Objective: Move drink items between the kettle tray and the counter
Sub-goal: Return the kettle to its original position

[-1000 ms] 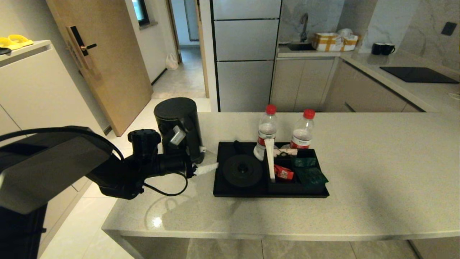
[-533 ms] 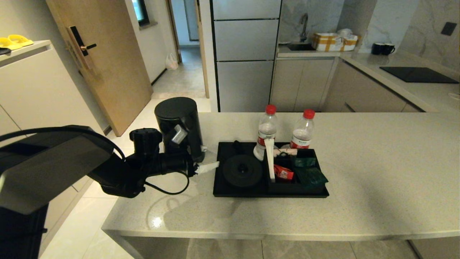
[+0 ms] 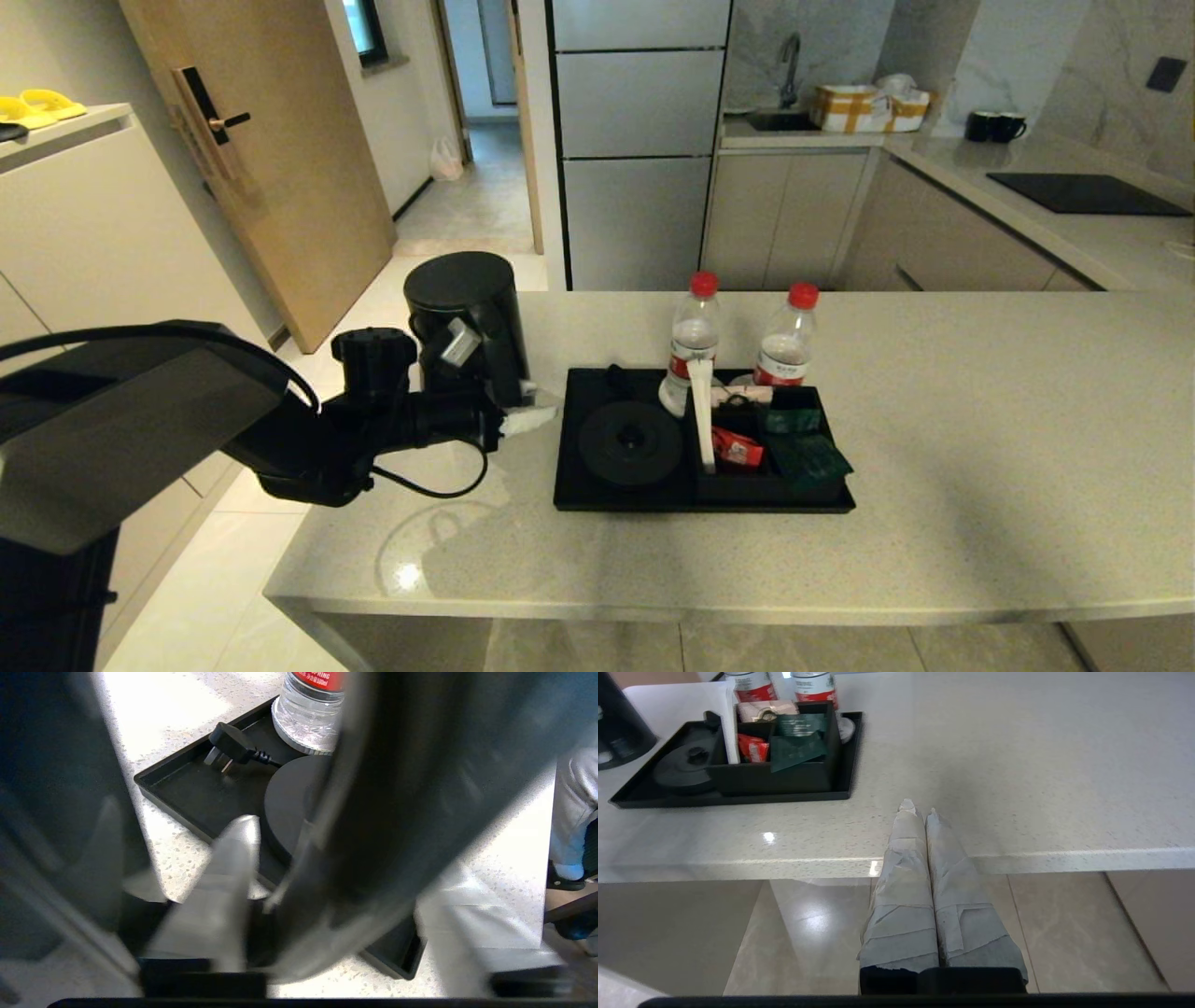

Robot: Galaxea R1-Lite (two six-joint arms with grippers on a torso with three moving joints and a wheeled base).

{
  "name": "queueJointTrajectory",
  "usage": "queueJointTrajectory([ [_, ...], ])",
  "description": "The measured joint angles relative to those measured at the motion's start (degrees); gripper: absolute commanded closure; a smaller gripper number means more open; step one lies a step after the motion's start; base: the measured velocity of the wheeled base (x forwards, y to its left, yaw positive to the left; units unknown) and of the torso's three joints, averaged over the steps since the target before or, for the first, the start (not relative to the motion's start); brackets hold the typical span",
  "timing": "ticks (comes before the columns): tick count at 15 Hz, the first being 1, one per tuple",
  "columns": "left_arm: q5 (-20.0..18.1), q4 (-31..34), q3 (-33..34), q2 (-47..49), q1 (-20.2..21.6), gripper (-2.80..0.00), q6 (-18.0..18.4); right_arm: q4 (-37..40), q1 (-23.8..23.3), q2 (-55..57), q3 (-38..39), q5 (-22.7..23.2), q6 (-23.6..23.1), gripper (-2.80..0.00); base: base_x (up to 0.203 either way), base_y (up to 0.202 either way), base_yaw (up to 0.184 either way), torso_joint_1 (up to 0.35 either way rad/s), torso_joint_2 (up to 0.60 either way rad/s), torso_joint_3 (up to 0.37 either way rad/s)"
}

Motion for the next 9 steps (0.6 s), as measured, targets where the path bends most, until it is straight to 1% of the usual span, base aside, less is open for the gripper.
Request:
queueJointTrajectory([
  [2, -0.1, -0.3, -0.2, 0.0, 0.0, 0.0, -0.4, 0.0, 0.0, 0.0, 0.0, 0.0, 0.0, 0.0, 0.0, 0.0, 0.0, 0.0, 0.0, 0.0],
  [9, -0.6, -1.9, 0.4, 0.0, 0.0, 0.0, 0.3, 0.0, 0.0, 0.0, 0.0, 0.0, 0.0, 0.0, 0.0, 0.0, 0.0, 0.0, 0.0, 0.0],
])
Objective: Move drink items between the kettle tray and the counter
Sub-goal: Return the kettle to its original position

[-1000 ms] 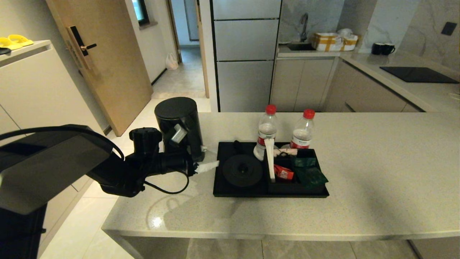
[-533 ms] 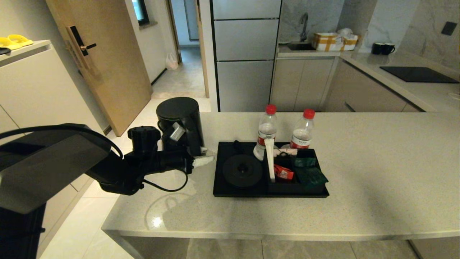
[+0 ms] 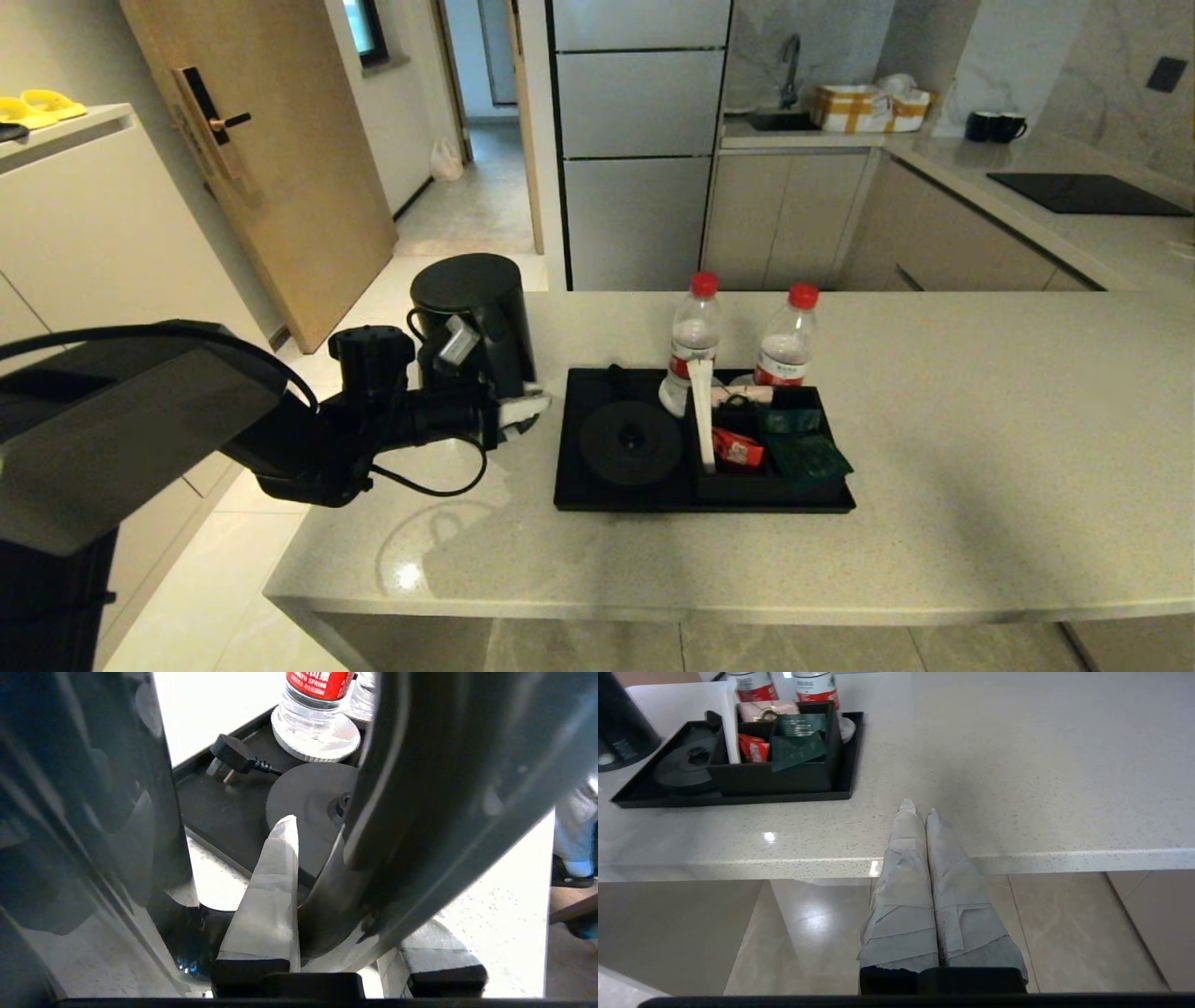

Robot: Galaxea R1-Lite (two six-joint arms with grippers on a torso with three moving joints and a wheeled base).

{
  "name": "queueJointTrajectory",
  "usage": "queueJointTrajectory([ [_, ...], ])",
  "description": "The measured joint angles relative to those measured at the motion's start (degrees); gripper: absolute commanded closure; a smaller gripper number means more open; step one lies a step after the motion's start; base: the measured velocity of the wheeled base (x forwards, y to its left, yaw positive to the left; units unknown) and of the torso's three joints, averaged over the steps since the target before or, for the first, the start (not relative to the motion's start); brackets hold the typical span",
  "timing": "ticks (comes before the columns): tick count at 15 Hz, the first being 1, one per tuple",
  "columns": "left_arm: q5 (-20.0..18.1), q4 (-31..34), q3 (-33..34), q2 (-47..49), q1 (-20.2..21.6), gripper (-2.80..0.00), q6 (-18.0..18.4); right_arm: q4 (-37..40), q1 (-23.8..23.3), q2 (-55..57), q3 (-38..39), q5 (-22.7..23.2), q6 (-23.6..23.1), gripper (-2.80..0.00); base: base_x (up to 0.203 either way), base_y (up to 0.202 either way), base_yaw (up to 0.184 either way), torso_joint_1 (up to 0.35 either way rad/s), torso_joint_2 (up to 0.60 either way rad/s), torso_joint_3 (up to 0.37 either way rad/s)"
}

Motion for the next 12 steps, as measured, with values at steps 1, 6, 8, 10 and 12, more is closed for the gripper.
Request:
queueJointTrajectory([
  [1, 0.1, -1.4, 0.4, 0.1, 0.0, 0.0, 0.6, 0.0, 0.0, 0.0, 0.0, 0.0, 0.0, 0.0, 0.0, 0.0, 0.0, 0.0, 0.0, 0.0],
  [6, 1.8, -9.4, 5.2, -0.5, -1.7, 0.0, 4.8, 0.0, 0.0, 0.0, 0.0, 0.0, 0.0, 0.0, 0.0, 0.0, 0.0, 0.0, 0.0, 0.0],
  [8, 3.5, -9.9, 6.1, -1.0, -2.7, 0.0, 5.9, 0.0, 0.1, 0.0, 0.0, 0.0, 0.0, 0.0, 0.0, 0.0, 0.0, 0.0, 0.0, 0.0],
  [10, 4.6, -11.2, 7.2, -1.6, -3.3, 0.0, 6.5, 0.0, 0.0, 0.0, 0.0, 0.0, 0.0, 0.0, 0.0, 0.0, 0.0, 0.0, 0.0, 0.0],
  [12, 6.1, -12.7, 8.9, -3.1, -4.7, 0.0, 7.0, 0.0, 0.0, 0.0, 0.0, 0.0, 0.0, 0.0, 0.0, 0.0, 0.0, 0.0, 0.0, 0.0],
])
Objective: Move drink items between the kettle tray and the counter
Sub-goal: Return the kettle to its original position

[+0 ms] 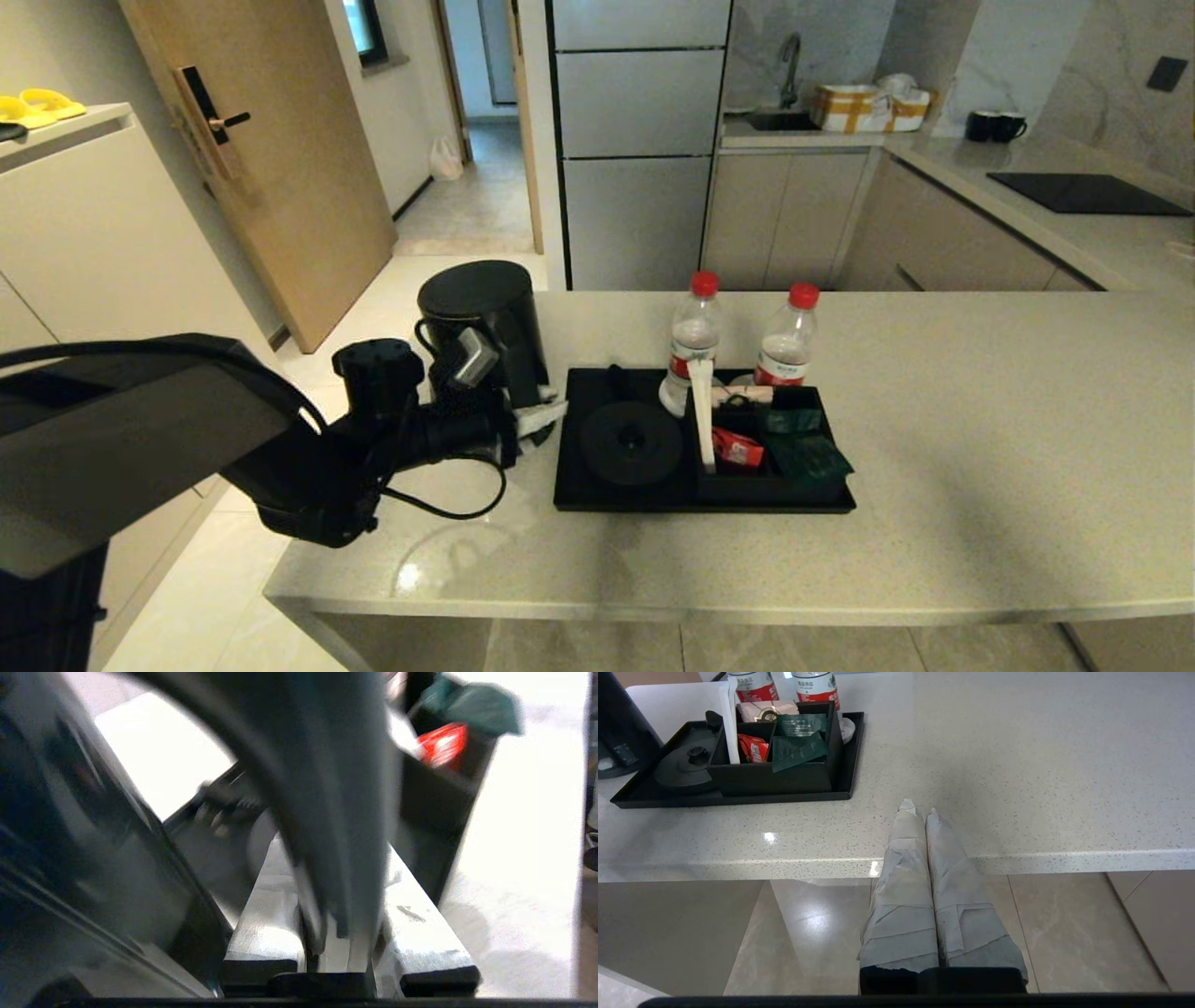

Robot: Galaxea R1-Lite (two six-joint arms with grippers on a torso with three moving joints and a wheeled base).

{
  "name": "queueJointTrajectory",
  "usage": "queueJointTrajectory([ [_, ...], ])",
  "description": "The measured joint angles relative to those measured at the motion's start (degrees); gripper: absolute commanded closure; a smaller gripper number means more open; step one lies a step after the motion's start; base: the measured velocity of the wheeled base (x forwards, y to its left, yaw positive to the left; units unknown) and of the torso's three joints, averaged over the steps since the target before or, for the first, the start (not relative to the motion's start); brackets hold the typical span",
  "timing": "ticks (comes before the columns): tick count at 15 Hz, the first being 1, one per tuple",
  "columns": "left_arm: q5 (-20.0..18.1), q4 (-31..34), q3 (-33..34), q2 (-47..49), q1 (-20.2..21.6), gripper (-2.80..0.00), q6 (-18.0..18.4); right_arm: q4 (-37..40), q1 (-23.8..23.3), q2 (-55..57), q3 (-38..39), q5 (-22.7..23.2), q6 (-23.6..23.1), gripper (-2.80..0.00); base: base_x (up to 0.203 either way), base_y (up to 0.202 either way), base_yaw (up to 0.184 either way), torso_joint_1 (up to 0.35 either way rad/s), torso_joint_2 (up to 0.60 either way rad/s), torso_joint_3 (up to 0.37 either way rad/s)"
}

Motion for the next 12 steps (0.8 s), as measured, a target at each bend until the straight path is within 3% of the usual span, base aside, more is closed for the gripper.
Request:
queueJointTrajectory([
  [6, 4.8, -1.9, 0.7, -3.7, -3.1, 0.0, 0.2, 0.0, 0.0, 0.0, 0.0, 0.0, 0.0, 0.0, 0.0, 0.0, 0.0, 0.0, 0.0, 0.0],
  [9, 5.1, -2.0, 0.6, -4.7, -3.5, 0.0, 0.4, 0.0, 0.1, 0.0, 0.0, 0.0, 0.0, 0.0, 0.0, 0.0, 0.0, 0.0, 0.0, 0.0],
  [12, 9.6, -2.6, 0.2, -5.0, -4.9, 0.0, 3.1, 0.1, 0.0, 0.0, 0.0, 0.0, 0.0, 0.0, 0.0, 0.0, 0.0, 0.0, 0.0, 0.0],
])
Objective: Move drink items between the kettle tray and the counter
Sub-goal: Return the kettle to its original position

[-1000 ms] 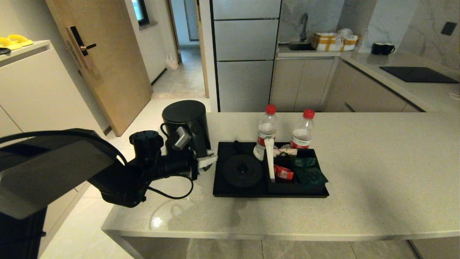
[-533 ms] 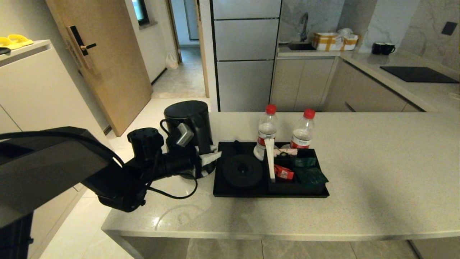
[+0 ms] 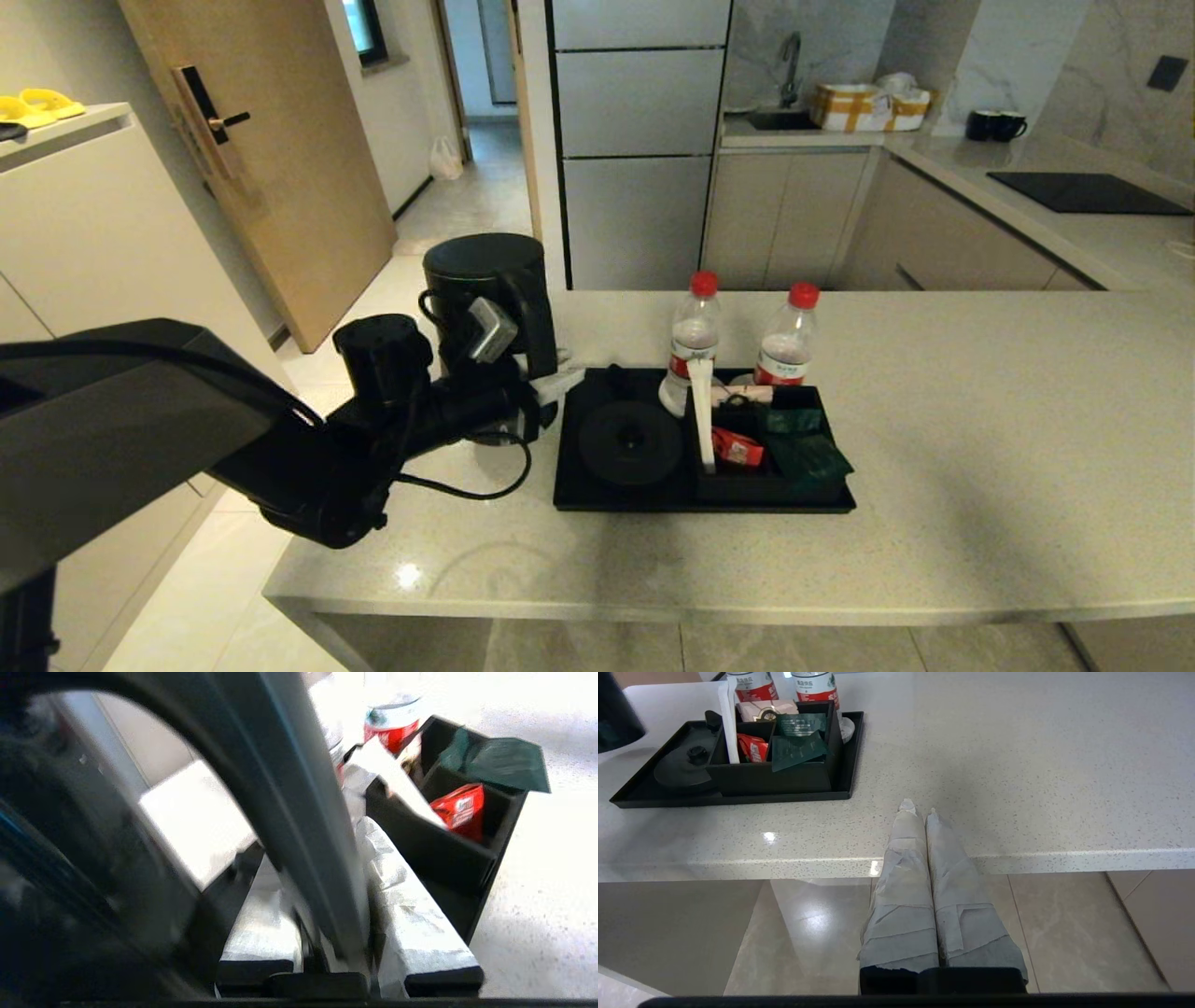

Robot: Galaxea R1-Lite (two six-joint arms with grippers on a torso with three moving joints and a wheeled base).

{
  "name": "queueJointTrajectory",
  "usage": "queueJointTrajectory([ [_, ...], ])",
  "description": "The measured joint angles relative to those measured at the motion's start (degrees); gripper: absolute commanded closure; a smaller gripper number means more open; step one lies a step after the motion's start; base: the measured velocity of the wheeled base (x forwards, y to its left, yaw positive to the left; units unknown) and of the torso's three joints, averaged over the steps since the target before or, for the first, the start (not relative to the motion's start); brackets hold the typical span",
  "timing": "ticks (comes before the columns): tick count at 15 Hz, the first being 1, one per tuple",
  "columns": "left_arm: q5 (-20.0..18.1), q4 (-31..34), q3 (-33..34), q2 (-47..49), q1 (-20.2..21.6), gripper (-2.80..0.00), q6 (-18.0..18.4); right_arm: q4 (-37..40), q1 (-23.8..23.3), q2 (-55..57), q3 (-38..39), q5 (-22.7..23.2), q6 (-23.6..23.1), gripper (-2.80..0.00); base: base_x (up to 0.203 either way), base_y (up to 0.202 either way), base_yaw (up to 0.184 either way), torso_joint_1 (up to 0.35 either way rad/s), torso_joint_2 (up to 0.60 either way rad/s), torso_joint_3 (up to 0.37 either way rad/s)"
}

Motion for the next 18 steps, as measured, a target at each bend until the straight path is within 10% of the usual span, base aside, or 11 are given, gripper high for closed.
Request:
queueJointTrajectory([
  [18, 2.7, 0.5, -4.2, 3.8, -12.5, 0.0, 0.9, 0.0, 0.0, 0.0, 0.0, 0.0, 0.0, 0.0, 0.0, 0.0, 0.0, 0.0, 0.0, 0.0],
])
